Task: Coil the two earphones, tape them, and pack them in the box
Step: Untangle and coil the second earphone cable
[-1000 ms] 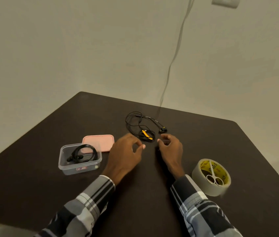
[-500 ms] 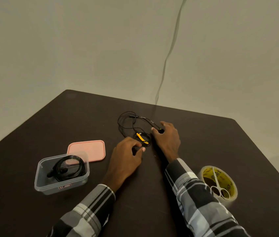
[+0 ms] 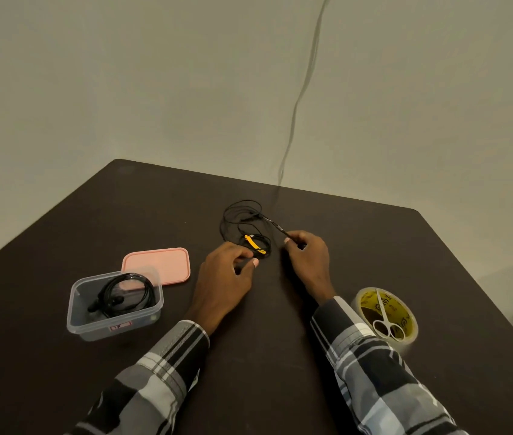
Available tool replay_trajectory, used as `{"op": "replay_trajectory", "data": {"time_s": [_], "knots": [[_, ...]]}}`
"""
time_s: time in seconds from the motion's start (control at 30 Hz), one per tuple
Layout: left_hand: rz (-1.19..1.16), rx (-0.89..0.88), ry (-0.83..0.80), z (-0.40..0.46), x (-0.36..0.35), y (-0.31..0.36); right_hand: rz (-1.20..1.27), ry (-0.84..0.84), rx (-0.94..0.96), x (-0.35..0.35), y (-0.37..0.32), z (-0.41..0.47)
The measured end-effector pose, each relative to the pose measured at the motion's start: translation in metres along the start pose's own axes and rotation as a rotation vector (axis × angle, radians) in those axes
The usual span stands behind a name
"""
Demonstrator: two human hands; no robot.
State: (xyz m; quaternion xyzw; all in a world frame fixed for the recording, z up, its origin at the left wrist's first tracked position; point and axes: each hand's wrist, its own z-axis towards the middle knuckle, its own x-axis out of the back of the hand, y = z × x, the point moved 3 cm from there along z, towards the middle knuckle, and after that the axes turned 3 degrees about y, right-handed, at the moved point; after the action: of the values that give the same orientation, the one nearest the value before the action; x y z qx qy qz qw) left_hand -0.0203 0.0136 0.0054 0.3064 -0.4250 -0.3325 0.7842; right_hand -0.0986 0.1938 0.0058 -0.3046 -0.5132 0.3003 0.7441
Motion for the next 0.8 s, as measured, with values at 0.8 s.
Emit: {"op": "replay_trajectory", "data": {"time_s": [0.8], "knots": [[0.223, -0.207, -0.249, -0.009, -0.011, 0.069, 0.311, -0.189, 0.056, 0.071, -0.029, -0.1]]}}
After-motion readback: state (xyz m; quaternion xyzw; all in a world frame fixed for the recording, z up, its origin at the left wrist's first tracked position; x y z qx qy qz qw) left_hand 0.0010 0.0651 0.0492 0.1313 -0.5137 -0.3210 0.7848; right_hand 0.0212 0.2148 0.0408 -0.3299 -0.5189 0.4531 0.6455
